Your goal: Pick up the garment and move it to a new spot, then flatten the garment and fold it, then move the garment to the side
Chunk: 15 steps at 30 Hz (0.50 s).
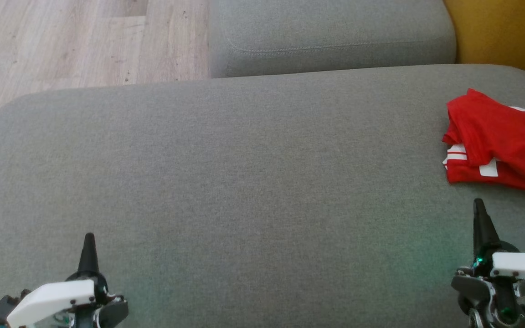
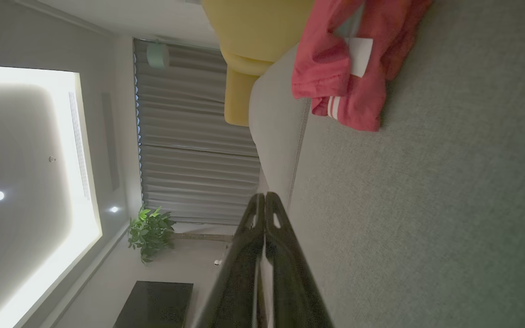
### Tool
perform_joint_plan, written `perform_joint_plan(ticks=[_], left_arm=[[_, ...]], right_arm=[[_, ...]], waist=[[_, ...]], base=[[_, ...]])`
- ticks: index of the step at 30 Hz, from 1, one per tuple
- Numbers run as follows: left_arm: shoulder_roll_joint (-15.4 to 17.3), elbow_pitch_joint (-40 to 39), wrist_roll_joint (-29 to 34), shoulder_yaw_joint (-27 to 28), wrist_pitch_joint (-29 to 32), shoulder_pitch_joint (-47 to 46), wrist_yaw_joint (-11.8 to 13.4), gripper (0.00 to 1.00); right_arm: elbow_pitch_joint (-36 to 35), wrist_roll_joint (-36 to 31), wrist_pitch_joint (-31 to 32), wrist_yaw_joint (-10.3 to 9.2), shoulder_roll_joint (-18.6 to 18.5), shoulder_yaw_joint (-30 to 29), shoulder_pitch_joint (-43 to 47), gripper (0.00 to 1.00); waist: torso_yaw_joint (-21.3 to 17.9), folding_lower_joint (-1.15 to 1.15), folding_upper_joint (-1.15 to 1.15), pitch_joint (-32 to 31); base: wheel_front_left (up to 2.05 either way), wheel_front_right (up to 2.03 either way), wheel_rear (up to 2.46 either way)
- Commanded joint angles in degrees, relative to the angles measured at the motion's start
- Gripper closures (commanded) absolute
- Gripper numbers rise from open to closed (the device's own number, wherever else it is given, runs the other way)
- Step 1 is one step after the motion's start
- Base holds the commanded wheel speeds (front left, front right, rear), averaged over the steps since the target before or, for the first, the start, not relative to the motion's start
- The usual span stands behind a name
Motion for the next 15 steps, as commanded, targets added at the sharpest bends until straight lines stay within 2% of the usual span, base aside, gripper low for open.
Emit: perform_joint_plan(ticks=[1,12,15], left_arm=[[-0.1,-1.3,-1.2,2.7,0.5,-3.9,-0.7,1.00],[-1.5,-0.8,-6.1,5.7,2.1,-5.1,-2.8,1.00],[-1.5,-0.8,-6.3,5.8,2.2,-5.1,-2.8,1.00]], right_arm=[[-1.8,1.9,0.7,0.36,-0.9,0.8,-3.1,1.00],[-1.3,9.3,1.6,0.40,-0.9,0.2,-4.5,1.00],[-1.2,9.5,1.7,0.40,-0.9,0.1,-4.6,1.00]], waist=[[-0.1,0.00,0.00,0.1],[-0.5,0.00,0.00,0.5],[-0.5,0.00,0.00,0.5]], base=[[0.00,0.00,0.00],[0.00,0.00,0.00],[0.00,0.00,0.00]])
